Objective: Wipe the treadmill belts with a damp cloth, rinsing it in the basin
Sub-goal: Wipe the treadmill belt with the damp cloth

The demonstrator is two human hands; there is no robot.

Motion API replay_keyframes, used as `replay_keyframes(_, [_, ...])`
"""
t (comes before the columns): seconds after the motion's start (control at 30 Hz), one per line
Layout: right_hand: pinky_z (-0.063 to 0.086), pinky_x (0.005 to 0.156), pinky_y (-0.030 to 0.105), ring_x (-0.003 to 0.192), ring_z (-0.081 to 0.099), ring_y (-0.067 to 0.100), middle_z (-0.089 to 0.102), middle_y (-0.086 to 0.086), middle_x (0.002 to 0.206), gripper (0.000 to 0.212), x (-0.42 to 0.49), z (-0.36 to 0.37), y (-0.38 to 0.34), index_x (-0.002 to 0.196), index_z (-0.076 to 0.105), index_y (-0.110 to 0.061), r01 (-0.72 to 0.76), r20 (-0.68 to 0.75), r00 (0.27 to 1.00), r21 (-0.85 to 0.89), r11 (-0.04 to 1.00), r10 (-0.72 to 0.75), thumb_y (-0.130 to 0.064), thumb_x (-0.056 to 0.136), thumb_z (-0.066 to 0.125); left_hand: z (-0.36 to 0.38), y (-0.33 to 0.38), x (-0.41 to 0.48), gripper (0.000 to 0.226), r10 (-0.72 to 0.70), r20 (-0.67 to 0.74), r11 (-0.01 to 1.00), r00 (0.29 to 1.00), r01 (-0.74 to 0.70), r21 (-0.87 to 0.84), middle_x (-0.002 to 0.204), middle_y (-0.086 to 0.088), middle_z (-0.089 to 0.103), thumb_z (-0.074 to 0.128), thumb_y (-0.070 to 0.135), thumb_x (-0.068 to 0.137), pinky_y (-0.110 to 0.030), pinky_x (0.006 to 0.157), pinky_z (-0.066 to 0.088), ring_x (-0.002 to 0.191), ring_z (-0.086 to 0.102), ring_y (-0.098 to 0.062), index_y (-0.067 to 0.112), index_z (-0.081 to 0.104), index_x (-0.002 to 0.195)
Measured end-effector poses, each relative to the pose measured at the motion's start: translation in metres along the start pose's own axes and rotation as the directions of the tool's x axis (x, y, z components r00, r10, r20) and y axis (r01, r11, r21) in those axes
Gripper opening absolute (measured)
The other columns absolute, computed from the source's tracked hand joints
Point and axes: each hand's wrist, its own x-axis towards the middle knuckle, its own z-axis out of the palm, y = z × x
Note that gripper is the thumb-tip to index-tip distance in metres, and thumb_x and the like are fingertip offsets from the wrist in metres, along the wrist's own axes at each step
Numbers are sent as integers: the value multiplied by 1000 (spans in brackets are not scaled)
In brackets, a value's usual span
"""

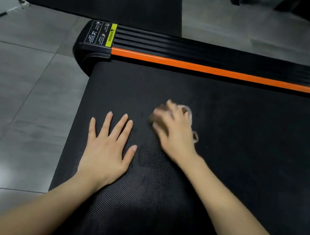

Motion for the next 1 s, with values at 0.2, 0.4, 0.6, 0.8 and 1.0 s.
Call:
replay_keyframes(0.2, [32, 104, 49, 126, 41, 37, 44, 13, 142, 41, -2, -15, 36, 125, 53, -30, 289, 175, 943, -5, 957, -284, -45, 88, 43, 1, -1, -1, 68, 14, 6, 1000, 1000, -14, 14, 156, -2, 22, 15, 55, 95, -60, 114, 6, 145, 11, -33, 16, 28, 149])
replay_keyframes(0.4, [19, 107, 50, 131, 34, 38, 32, 10, 150, 35, 97, 2, 69, 126, 53, -24, -437, -97, 899, -125, 891, 427, -38, 94, 47, 3, -1, 0, 67, 17, -11, 1000, 1000, -17, 24, 154, -4, 28, 17, 54, 95, -61, 112, 11, 144, 17, -35, 14, 33, 147])
replay_keyframes(0.6, [25, 109, 50, 126, 38, 44, 37, 16, 146, 27, 83, 29, -6, 114, 64, -20, 111, 79, 991, -66, 992, -106, -20, 87, 60, 2, -1, -1, 67, 9, 7, 1000, 1000, -9, 20, 156, -2, 25, 15, 55, 95, -61, 113, 9, 145, 14, -33, 16, 29, 148])
replay_keyframes(0.8, [26, 106, 50, 129, 37, 34, 40, 13, 143, 30, 105, -16, 94, 121, 58, -21, -342, -65, 939, -75, 937, 338, -26, 92, 51, 2, 0, -1, 66, 17, -12, 1000, 1000, -17, 10, 154, -3, 28, 16, 54, 96, -62, 111, 14, 144, 17, -35, 16, 31, 147])
replay_keyframes(1.0, [11, 112, 55, 134, 24, 44, 32, 12, 149, 39, 132, 10, 56, 128, 52, -18, -559, -106, 828, -84, 825, 550, -37, 101, 30, 2, 0, 0, 65, 15, -8, 1000, 1000, -15, 12, 154, -4, 29, 21, 53, 95, -63, 109, 17, 143, 19, -35, 14, 33, 147])
